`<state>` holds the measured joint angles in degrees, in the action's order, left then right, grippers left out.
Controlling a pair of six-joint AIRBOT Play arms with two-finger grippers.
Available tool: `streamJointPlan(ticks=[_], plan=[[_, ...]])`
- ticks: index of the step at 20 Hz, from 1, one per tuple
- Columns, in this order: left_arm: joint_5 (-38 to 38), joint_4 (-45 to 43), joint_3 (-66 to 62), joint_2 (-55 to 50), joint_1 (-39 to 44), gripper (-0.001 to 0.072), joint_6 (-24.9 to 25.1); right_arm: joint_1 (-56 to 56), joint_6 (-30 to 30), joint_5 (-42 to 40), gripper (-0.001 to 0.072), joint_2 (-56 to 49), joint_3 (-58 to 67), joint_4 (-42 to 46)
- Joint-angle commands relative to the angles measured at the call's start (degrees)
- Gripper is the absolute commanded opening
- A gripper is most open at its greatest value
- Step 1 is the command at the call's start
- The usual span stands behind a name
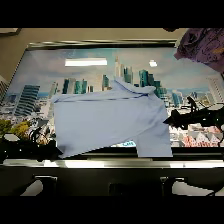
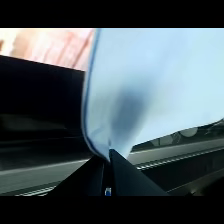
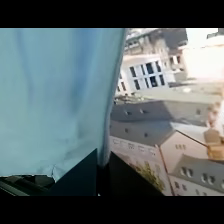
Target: Fold the clothes and pants, and hang the long-sleeved shirts on hangers.
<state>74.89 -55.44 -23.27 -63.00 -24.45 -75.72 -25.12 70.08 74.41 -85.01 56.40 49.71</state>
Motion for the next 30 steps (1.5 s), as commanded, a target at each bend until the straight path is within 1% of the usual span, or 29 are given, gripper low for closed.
streamJointPlan(ticks=[1, 3, 5, 7, 9, 11, 13, 15, 17, 18, 20, 21, 22, 24, 25, 28, 30], plan=[[-0.57, 2.67, -1.66, 0.35, 0.02, 0.002, 0.98, 0.11, -0.7, 0.59, 0.0034, 0.52, 0.07, -3.98], [-2.36, 3.61, -5.73, 0.37, 0.83, 0.0019, 0.94, 0.48, -4.74, -0.59, 0.0034, 2.1, 0.15, -10.84], [-4.74, 3.61, -12.59, 0.35, 3.15, 0.0018, 0.72, 3.34, -5.33, -4.2, 0.0033, 4.15, 2.56, -11.54], [-8.13, 3.5, -21.88, 0.33, 5.79, 0.0018, -0.17, 8.46, -4.9, -8.35, 0.0033, 5.14, 8.83, -10.75], [-12.11, 3.34, -33.27, 0.2, 7.63, 0.0018, -1.88, 13.16, -1.9, -12.9, 0.0033, 5.14, 18.62, -7.17], [-15.58, 2.91, -45.88, 0.2, 7.8, 0.0018, -4.0, 16.57, 1.55, -15.15, 0.0033, 5.11, 31.19, -1.62], [-16.48, -1.84, -59.49, 0.22, 7.63, 0.0017, -7.54, 18.21, 6.16, -14.71, 0.0033, 5.18, 45.55, 6.12], [-15.78, -7.13, -72.43, 0.48, 7.63, 0.0018, -9.51, 18.23, 9.33, -13.27, 0.0033, 6.16, 58.86, 10.71], [-15.37, -12.07, -82.71, 1.68, 7.65, 0.0018, -12.66, 18.25, 10.19, -13.75, 0.0033, 10.45, 66.47, 14.8], [-15.37, -14.05, -86.25, 2.84, 7.65, 0.0017, -13.94, 18.23, 10.12, -14.38, 0.0033, 14.21, 66.6, 16.68], [-15.32, -18.32, -90.68, 6.71, 7.65, 0.0018, -15.87, 18.25, 10.43, -12.39, 0.0033, 22.05, 66.49, 22.1], [-15.21, -20.9, -91.38, 9.44, 7.65, 0.0017, -16.74, 18.25, 11.65, -11.13, 0.0034, 25.68, 66.47, 25.14], [-14.56, -23.85, -91.38, 12.22, 7.65, 0.0017, -18.69, 18.25, 13.07, -10.25, 0.0034, 28.57, 66.49, 27.69], [-11.21, -27.82, -91.3, 16.46, 7.65, 0.0017, -20.98, 18.23, 14.29, -8.85, 0.0034, 33.27, 66.47, 30.53], [-9.29, -28.41, -91.27, 17.59, 7.65, 0.0018, -21.03, 18.23, 15.17, -8.57, 0.0034, 34.95, 66.49, 31.01], [-2.89, -28.39, -90.92, 18.12, 7.65, 0.0018, -20.76, 18.25, 18.18, -8.44, 0.0034, 36.09, 66.47, 31.39], [-2.54, -28.06, -88.28, 16.92, 7.76, 0.0018, -20.76, 18.25, 18.34, -6.25, 0.0034, 33.77, 66.42, 29.99]])
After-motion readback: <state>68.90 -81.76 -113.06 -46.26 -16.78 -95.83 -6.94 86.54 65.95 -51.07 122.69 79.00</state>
